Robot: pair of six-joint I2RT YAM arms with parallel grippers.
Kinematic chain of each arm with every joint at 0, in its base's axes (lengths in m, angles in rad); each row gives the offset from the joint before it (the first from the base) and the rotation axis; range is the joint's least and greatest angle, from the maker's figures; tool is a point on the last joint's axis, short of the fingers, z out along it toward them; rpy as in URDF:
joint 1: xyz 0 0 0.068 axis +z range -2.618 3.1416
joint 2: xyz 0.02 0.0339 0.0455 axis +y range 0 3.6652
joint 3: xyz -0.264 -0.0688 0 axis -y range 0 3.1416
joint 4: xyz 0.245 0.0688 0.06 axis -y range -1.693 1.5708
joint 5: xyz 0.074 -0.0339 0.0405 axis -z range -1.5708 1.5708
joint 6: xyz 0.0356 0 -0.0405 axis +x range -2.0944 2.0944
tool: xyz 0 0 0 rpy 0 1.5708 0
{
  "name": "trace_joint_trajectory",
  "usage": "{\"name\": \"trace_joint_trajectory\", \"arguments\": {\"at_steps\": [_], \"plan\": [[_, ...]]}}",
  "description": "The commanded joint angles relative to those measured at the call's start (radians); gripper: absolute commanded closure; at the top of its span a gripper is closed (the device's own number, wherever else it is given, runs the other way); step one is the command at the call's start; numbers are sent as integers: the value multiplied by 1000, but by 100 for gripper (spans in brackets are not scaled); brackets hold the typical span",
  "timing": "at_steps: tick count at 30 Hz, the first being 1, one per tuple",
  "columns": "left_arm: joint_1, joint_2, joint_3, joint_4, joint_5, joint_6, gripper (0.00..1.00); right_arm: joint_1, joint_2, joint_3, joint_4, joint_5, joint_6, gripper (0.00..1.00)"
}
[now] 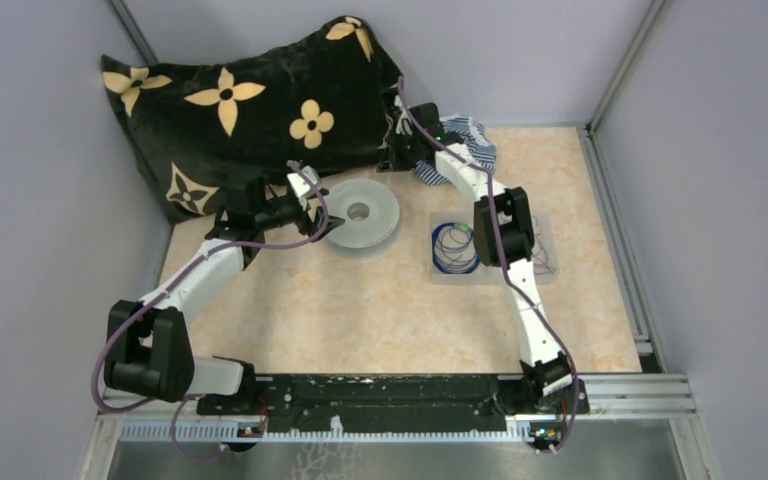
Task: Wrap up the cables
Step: Place the cable reel at the center of the board.
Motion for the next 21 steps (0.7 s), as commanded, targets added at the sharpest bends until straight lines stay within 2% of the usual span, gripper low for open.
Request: {"name": "trace_joint_trajectory", "arguments": {"at_steps": [1,6,12,18,21], "plan": [[-7,-19,-20,8,-18,24,16,37,46,134,-24,44,-55,97],[-7,-19,-21,12,-26,26,16,78,89,194,-38,51,-87,93],[-8,-24,-28,12,-42,41,16,89,77,213,-65,61,-139,80],[-8,-18,-34,15,-42,51,15,88,18,206,-95,113,-221,66],[-7,-17,-34,15,-42,51,15,86,-17,202,-112,142,-259,53]]}}
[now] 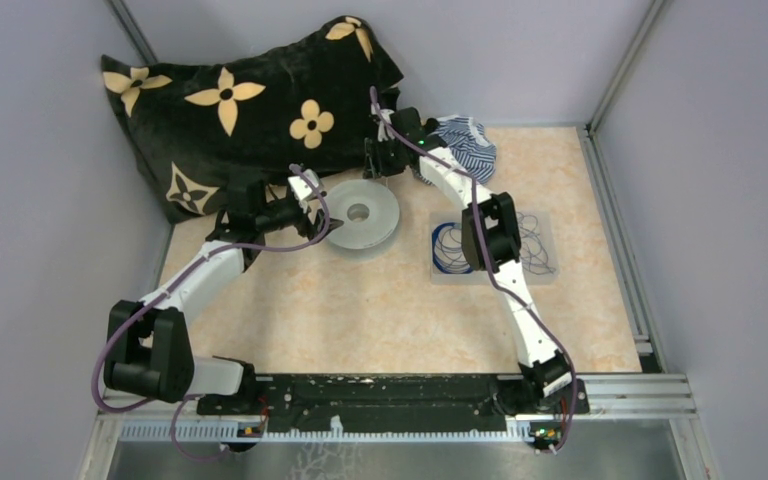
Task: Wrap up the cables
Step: Place the cable reel at the center of the board.
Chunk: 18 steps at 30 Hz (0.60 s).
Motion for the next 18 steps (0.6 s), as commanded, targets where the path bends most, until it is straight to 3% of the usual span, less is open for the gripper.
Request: {"name": "trace_joint_trajectory", "arguments": {"at_steps": [1,9,18], "plan": [[-7,-15,-10,15,0,19,15,4,-114,47,-26,57,-93,50],[-7,-25,-9,13,-7,27,15,-26,-218,12,-48,120,-160,38],[-5,-29,25,35,-158,-43,11,-120,-361,-62,-87,151,-198,21]]}}
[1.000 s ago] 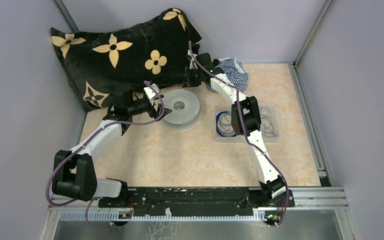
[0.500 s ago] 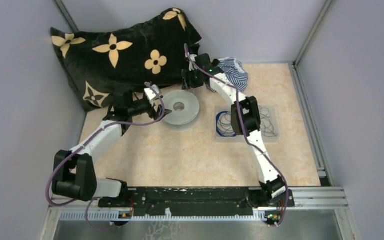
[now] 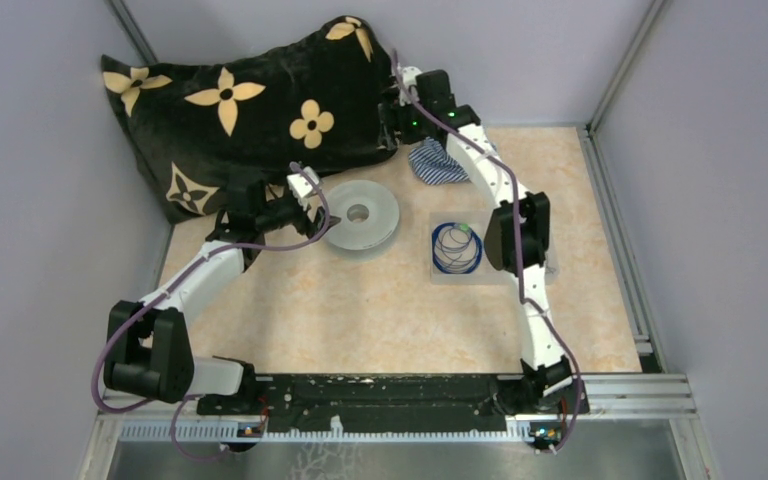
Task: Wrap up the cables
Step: Place the cable reel at the center of the board, then reset both arms
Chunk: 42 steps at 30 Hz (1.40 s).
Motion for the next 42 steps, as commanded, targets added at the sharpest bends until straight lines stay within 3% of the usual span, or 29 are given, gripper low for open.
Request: {"name": "trace_joint_trajectory", "arguments": {"at_steps": [1,6,13,18,28,33,38,42], "plan": [[-5,-28,29,39,-133,-60,10,-75,-153,-44,-17,42,-47,19],[5,-30,62,43,-257,-123,0,-113,-290,-164,-50,137,-125,15],[23,-41,105,33,-476,-214,0,-168,-544,-477,20,187,-147,12],[55,-68,97,71,-569,-252,0,-191,-828,-777,180,242,-146,9],[158,-165,56,147,-436,-360,0,-190,-1263,-1231,425,390,-173,3],[170,-255,23,147,-366,-335,0,-191,-1359,-1313,430,422,-196,2],[172,-362,23,3,-234,-303,0,-190,-1452,-1382,415,397,-207,2],[171,-439,-8,-48,-224,-303,0,-191,-1500,-1387,390,380,-208,3]]}}
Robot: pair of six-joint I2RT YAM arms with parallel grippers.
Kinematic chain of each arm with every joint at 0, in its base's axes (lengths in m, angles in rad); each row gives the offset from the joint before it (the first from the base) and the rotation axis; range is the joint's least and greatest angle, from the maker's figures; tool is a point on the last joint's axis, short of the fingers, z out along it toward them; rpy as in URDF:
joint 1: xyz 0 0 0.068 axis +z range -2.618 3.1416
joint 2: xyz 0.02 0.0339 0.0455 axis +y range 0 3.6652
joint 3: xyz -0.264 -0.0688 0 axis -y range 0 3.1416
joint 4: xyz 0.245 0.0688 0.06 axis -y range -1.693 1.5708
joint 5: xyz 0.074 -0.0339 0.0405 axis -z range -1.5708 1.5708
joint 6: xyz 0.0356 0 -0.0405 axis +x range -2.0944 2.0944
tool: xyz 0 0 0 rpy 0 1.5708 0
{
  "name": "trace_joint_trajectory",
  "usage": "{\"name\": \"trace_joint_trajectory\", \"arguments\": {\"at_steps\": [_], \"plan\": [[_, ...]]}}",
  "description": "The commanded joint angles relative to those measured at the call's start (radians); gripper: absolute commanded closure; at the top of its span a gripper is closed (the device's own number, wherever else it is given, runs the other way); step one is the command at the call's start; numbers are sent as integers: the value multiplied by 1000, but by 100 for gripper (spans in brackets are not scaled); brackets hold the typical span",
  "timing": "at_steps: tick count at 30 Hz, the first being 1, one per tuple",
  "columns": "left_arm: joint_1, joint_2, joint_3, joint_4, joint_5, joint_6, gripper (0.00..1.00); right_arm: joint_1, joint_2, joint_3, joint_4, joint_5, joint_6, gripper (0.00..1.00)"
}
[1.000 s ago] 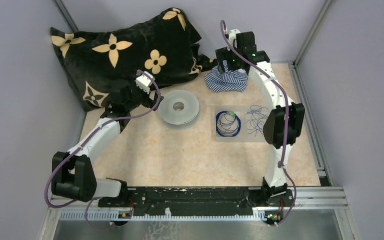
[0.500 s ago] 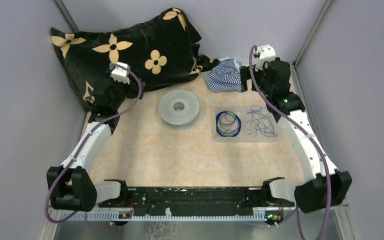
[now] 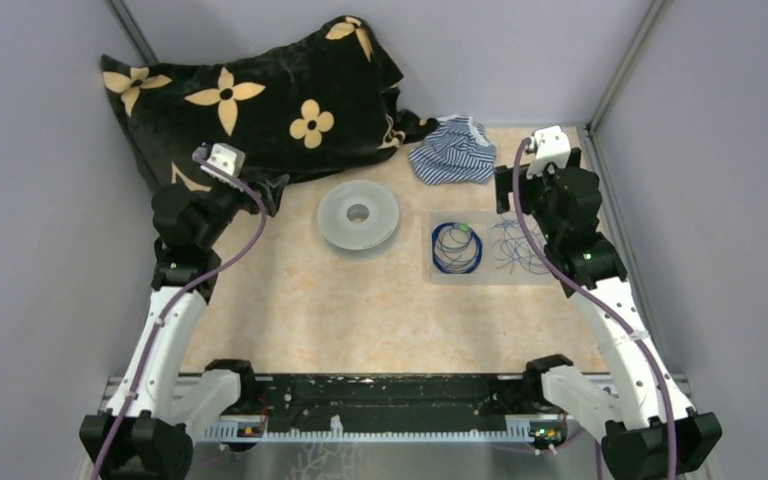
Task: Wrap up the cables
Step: Reset both arms
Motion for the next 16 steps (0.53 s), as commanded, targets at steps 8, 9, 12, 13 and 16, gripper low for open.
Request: {"name": "trace_joint_trajectory", "arguments": {"at_steps": [8,9,12,13,16], "plan": [[9,-80,-20,-86,29,-18,0,-4,-73,33,20,-6,-16,3],[9,-77,-20,-85,27,-18,0,-4,-74,34,18,-10,-16,3],[9,-76,-29,-79,20,-23,0,-3,-73,29,20,-14,-12,3],[10,-76,-30,-79,19,-24,0,-4,-73,28,18,-13,-12,4],[10,-75,-32,-81,15,-23,0,-3,-74,23,14,-17,-13,4]]}}
